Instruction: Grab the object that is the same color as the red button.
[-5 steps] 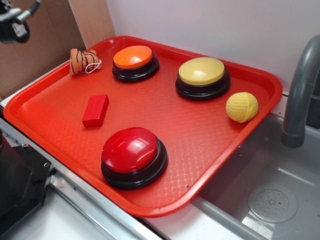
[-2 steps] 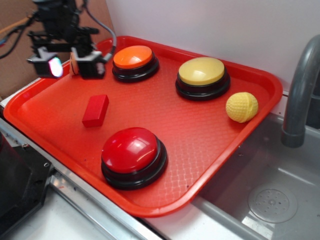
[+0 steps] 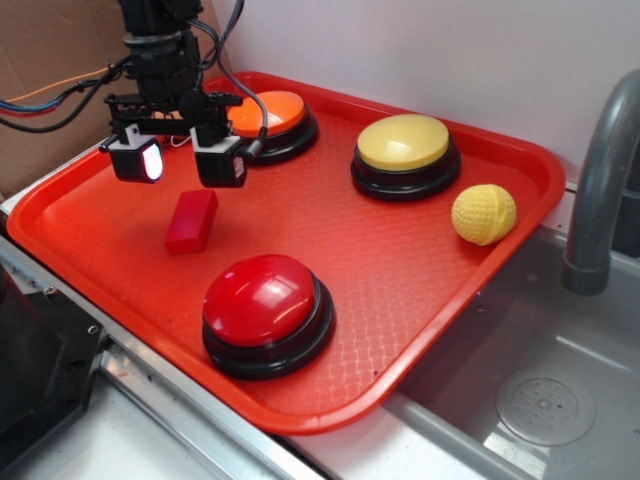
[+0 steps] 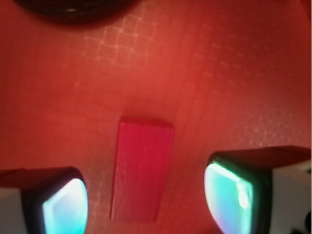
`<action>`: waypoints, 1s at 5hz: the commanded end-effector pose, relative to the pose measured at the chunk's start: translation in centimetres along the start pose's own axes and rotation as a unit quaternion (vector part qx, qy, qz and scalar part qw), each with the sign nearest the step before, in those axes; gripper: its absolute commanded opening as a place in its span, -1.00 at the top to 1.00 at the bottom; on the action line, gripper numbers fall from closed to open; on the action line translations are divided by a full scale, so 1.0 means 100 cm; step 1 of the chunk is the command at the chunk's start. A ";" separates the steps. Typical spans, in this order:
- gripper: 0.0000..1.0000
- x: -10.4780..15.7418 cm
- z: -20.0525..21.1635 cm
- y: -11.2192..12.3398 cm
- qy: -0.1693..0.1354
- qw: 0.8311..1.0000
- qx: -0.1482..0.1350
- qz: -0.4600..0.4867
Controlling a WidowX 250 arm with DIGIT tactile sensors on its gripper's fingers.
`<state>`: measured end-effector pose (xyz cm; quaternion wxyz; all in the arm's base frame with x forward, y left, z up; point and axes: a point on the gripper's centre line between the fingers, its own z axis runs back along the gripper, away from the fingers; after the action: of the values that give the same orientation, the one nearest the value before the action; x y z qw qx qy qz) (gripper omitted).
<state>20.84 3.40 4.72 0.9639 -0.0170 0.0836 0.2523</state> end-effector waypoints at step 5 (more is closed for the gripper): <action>-0.01 -0.010 -0.056 -0.002 -0.006 0.999 0.031 -0.041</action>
<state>20.23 2.20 0.57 0.9752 0.0098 0.0776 0.2071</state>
